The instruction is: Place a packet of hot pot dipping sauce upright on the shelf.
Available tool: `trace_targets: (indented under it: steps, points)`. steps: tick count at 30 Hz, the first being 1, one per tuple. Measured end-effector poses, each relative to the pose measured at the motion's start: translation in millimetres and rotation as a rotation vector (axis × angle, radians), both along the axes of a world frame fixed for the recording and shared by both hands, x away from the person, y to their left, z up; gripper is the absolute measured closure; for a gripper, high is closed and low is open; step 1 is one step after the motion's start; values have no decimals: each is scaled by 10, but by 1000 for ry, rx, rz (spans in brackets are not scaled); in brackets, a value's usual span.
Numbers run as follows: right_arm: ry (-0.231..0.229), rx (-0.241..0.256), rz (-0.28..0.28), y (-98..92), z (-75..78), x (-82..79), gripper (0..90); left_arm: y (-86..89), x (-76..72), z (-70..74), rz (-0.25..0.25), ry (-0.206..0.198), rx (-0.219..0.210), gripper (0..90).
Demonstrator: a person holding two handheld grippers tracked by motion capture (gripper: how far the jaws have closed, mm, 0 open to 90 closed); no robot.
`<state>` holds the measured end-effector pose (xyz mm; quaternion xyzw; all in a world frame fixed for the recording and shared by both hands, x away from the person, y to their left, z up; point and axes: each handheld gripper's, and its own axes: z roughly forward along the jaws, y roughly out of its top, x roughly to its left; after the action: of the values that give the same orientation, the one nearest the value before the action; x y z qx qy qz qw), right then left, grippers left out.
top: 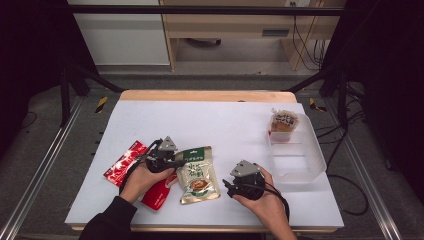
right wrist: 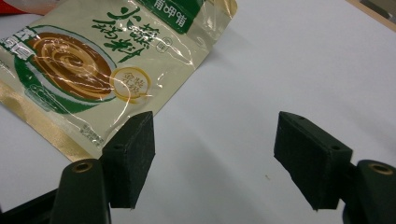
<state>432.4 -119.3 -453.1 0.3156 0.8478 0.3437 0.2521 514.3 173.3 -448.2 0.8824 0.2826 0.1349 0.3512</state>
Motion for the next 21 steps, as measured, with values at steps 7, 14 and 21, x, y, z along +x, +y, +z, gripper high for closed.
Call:
trace_targets:
  steps: [7,14,21]
  points:
    - [-14,-5,-20,-38,1,10,286,-6,-52,20,9,-32,5,886]
    - [-9,-24,-38,-58,-25,40,275,5,-100,82,2,-49,7,900]
    - [2,-44,-32,-37,-26,45,251,45,-161,274,-43,-68,-42,900]
